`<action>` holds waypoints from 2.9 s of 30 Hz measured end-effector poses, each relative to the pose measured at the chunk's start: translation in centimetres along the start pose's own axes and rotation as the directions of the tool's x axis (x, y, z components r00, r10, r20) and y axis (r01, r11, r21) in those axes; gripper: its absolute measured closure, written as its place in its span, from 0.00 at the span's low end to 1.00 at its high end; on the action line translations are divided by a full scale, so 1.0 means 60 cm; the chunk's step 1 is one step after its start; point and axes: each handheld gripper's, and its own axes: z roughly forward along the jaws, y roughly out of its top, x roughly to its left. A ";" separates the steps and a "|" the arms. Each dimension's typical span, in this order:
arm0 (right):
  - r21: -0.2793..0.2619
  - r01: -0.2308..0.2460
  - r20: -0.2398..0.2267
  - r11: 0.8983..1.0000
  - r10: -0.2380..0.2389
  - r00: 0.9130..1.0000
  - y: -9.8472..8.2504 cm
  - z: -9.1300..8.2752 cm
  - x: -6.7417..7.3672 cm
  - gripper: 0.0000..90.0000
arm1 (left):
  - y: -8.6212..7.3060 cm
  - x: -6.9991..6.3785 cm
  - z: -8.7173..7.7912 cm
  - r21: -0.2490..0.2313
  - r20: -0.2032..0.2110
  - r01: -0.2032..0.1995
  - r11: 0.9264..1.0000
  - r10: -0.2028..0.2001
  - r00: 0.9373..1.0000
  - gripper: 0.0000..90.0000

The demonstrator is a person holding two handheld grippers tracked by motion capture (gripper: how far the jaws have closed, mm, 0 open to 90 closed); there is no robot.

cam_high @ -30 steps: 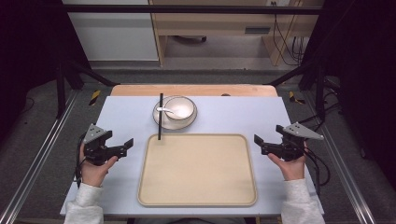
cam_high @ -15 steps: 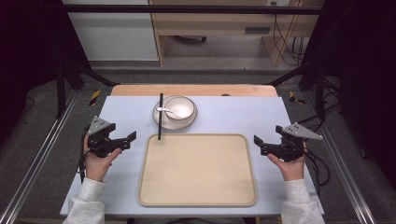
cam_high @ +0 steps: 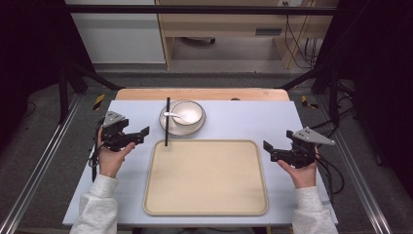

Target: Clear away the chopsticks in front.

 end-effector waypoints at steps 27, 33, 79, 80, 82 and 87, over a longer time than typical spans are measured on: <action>0.025 0.008 -0.003 1.000 -0.008 1.000 -0.004 0.010 0.004 0.06 | -0.008 -0.020 0.127 0.123 -0.017 -0.031 0.992 0.033 0.999 0.44; 0.031 0.011 -0.004 0.999 -0.010 1.000 -0.005 0.013 0.005 0.06 | -0.007 -0.027 0.160 0.154 -0.018 -0.036 0.987 0.039 0.999 0.55; 0.032 0.013 -0.011 0.999 -0.013 1.000 -0.005 0.014 0.005 0.07 | -0.002 -0.027 0.209 0.215 -0.014 -0.060 0.975 0.065 0.998 0.89; 0.034 0.012 -0.012 0.999 -0.011 1.000 -0.005 0.015 0.006 0.07 | 0.001 -0.029 0.212 0.221 -0.019 -0.069 0.973 0.075 0.997 0.88; 0.038 0.016 -0.010 0.999 -0.016 1.000 -0.006 0.015 0.006 0.07 | 0.004 -0.030 0.219 0.229 -0.027 -0.079 0.970 0.087 0.996 0.86; 0.034 0.013 -0.013 0.999 -0.013 1.000 -0.005 0.014 0.006 0.07 | -0.002 -0.022 0.233 0.245 -0.039 -0.063 0.968 0.074 0.996 0.87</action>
